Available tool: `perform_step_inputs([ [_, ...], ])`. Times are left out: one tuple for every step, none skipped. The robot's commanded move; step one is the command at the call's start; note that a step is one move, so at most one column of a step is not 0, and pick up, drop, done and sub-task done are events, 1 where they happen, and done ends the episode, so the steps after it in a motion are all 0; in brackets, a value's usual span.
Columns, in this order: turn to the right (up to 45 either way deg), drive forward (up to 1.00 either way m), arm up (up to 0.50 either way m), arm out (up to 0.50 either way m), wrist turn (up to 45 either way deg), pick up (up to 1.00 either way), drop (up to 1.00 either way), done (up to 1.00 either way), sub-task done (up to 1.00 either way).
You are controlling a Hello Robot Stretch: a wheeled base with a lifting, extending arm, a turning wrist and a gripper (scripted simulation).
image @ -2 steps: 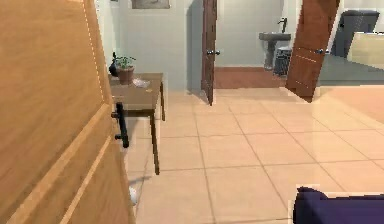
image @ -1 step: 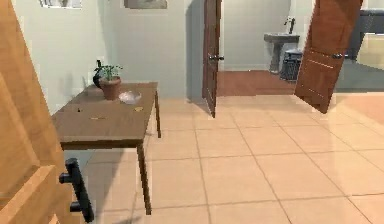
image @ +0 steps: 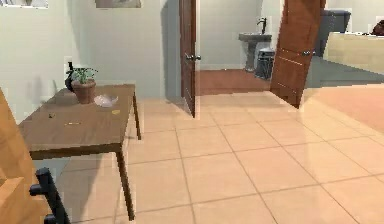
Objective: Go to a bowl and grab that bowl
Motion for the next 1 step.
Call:
perform_step_inputs([
  [0.0, 1.0, 0.0, 0.0, 0.0, 0.0, 0.0, 0.0, 0.0],
])
